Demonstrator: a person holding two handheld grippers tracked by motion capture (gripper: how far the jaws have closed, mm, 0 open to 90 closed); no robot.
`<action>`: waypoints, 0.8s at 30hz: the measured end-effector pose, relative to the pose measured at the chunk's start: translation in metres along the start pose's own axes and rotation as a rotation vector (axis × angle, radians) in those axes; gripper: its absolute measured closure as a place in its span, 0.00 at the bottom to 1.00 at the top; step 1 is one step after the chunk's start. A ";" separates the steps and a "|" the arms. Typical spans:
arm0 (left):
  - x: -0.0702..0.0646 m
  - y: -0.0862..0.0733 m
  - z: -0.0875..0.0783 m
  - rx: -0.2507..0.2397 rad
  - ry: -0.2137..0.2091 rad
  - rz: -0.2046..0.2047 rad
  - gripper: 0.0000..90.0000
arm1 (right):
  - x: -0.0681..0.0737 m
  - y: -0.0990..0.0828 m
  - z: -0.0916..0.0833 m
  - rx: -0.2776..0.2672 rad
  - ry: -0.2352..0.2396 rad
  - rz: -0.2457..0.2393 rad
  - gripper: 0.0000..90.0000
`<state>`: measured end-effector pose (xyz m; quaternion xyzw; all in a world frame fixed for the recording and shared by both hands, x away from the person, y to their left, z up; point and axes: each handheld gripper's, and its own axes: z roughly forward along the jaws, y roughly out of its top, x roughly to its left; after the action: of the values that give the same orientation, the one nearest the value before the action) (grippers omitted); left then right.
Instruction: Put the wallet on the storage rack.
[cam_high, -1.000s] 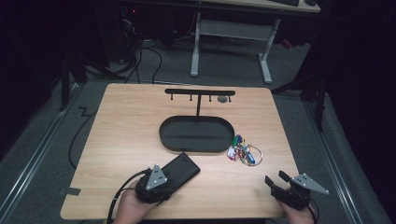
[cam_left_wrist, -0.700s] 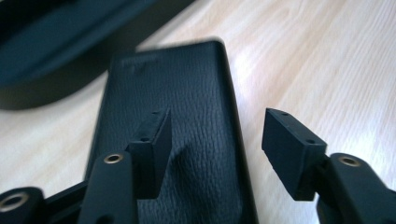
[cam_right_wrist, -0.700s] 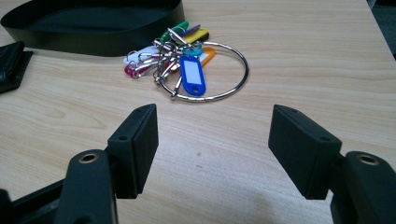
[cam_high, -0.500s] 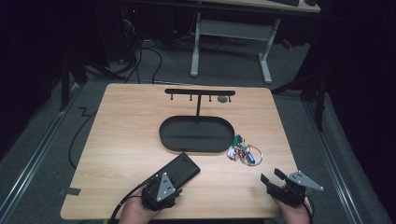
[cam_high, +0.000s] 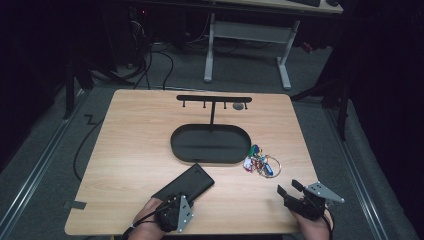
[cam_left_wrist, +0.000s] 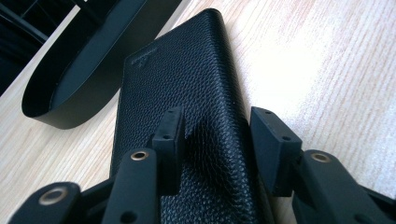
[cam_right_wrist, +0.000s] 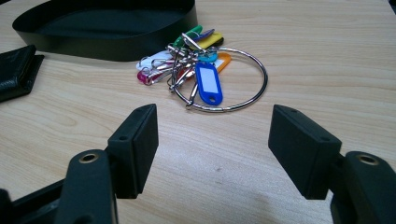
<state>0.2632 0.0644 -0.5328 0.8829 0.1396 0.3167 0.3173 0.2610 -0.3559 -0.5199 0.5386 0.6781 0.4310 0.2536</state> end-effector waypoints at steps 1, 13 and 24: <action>0.000 0.000 0.000 -0.002 -0.003 -0.003 0.66 | 0.000 0.000 0.000 -0.002 -0.001 -0.001 0.37; 0.006 0.002 -0.004 -0.012 -0.026 -0.040 0.81 | -0.003 -0.001 -0.002 -0.003 -0.001 0.013 0.37; 0.016 0.001 -0.013 -0.046 -0.035 -0.096 0.85 | -0.004 -0.001 -0.003 -0.007 0.000 0.019 0.37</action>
<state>0.2671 0.0769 -0.5173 0.8730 0.1689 0.2887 0.3549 0.2592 -0.3608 -0.5198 0.5439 0.6715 0.4359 0.2513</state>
